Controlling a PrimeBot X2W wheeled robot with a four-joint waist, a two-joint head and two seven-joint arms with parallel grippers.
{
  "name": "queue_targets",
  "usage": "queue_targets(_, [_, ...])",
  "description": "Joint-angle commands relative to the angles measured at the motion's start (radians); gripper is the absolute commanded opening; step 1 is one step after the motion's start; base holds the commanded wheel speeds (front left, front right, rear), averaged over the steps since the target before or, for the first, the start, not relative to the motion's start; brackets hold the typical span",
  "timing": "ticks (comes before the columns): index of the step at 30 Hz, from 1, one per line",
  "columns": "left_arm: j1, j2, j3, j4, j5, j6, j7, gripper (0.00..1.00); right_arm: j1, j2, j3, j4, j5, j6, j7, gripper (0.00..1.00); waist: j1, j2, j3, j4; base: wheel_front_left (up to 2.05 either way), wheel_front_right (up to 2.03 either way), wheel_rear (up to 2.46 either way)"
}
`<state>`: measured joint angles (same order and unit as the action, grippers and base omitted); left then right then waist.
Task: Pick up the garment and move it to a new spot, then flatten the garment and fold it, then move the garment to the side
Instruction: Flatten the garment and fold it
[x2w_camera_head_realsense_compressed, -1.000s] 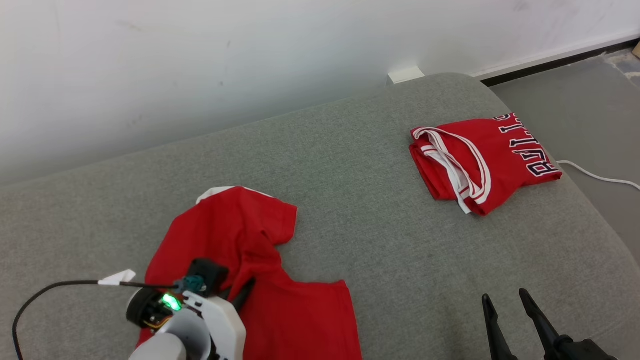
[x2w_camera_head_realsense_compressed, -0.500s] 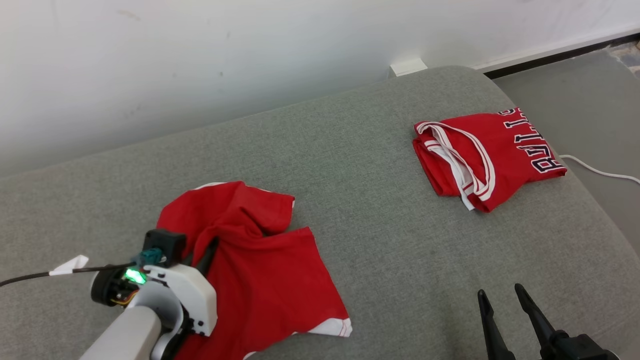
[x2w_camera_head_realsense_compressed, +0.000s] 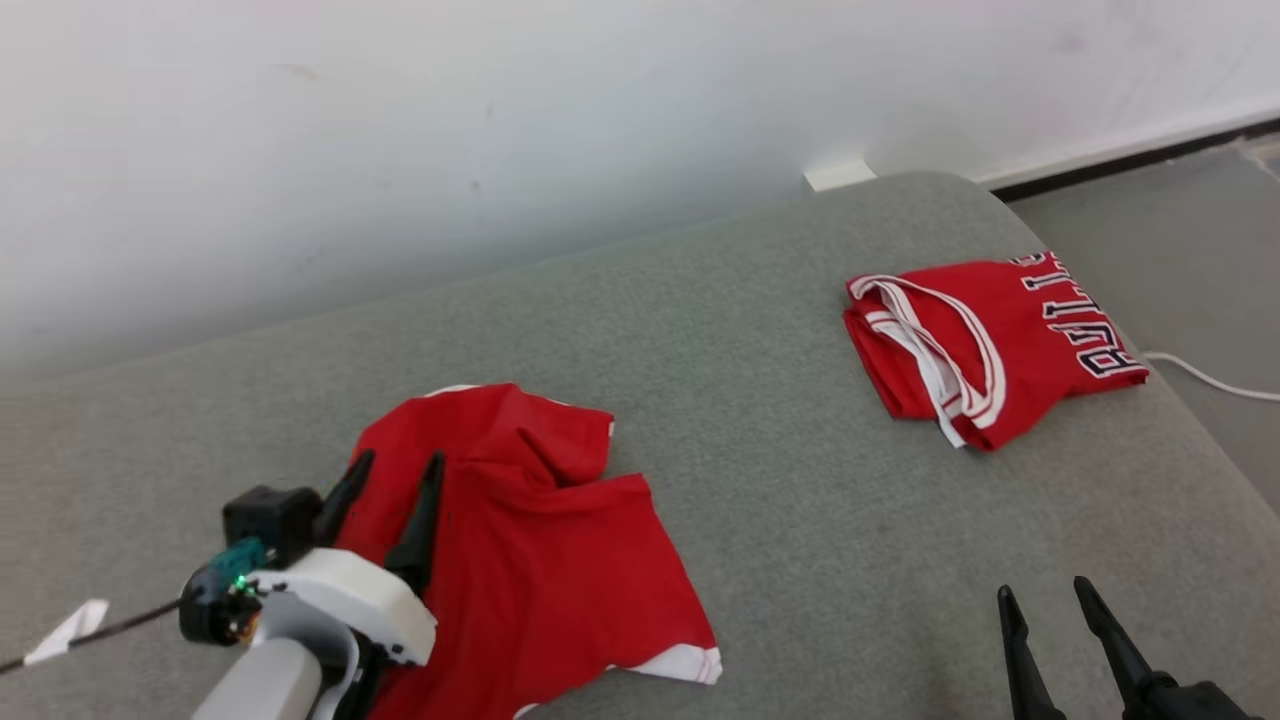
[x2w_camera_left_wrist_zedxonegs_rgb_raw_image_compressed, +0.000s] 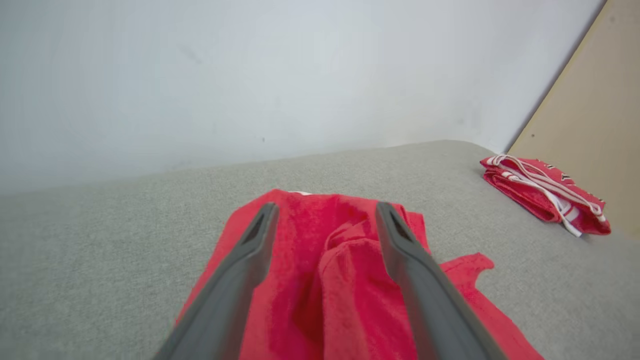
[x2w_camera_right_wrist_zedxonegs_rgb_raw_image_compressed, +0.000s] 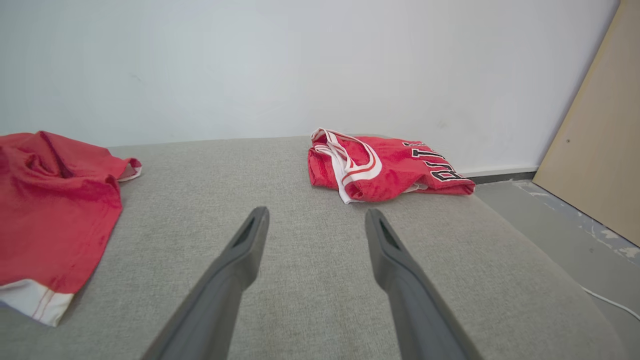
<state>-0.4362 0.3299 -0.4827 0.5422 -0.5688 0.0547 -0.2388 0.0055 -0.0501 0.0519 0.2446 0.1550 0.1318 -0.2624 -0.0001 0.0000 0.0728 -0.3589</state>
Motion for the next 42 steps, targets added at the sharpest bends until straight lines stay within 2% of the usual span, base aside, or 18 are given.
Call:
queue_targets(1, [0.048,-0.005,0.024,-0.039,-0.018,0.009,-0.015,1.00,0.018,-0.001,-0.013,-0.011,-0.017,-0.003,-0.002,1.00,0.0001,0.0000,-0.037,0.040,0.00,0.00,0.00])
queue_targets(10, [0.338,-0.005,0.157,-0.318,0.038,0.091,-0.025,1.00,0.042,-0.001,-0.063,-0.042,-0.061,-0.003,-0.003,1.00,0.0001,0.0000,-0.112,0.176,0.00,0.00,0.00])
queue_targets(12, [0.405,-0.021,0.203,-0.370,0.053,0.100,-0.025,1.00,0.043,-0.002,-0.068,-0.040,-0.068,-0.003,-0.002,1.00,0.0001,0.0000,-0.121,0.205,0.00,0.00,0.00])
queue_targets(16, [0.534,-0.046,0.260,-0.415,0.107,0.090,-0.025,1.00,0.044,-0.001,-0.059,-0.025,-0.068,-0.003,-0.002,1.00,0.0001,0.0000,-0.130,0.246,0.00,0.00,0.00])
queue_targets(19, [0.611,-0.075,0.294,-0.437,0.139,0.062,-0.025,1.00,0.042,-0.003,-0.050,-0.009,-0.057,-0.003,-0.002,1.00,0.0001,0.0000,-0.134,0.268,0.00,0.00,0.00])
queue_targets(24, [0.686,-0.124,0.337,-0.449,0.198,-0.018,-0.025,1.00,0.057,-0.002,-0.013,0.023,-0.028,-0.003,-0.003,1.00,0.0001,0.0000,-0.138,0.295,0.00,0.00,0.00])
queue_targets(30, [0.695,-0.182,0.401,-0.435,0.253,-0.090,-0.025,1.00,0.058,-0.002,0.012,0.043,-0.006,-0.003,-0.002,1.00,0.0001,0.0000,-0.139,0.301,0.00,0.00,0.00])
queue_targets(34, [0.683,-0.206,0.437,-0.427,0.288,-0.122,-0.025,1.00,0.047,-0.002,0.027,0.052,-0.006,-0.003,-0.002,1.00,0.0001,0.0000,-0.138,0.292,0.00,0.00,0.00])
queue_targets(39, [0.680,-0.213,0.452,-0.421,0.305,-0.151,-0.025,1.00,0.027,-0.001,0.049,0.040,0.029,-0.003,-0.002,1.00,0.0001,0.0000,-0.136,0.281,0.00,0.00,0.00])
queue_targets(42, [0.677,-0.175,0.420,-0.383,0.280,-0.169,0.018,1.00,0.007,-0.024,0.120,0.077,0.050,-0.003,0.032,1.00,0.0001,0.0000,-0.132,0.280,0.00,0.00,0.00])
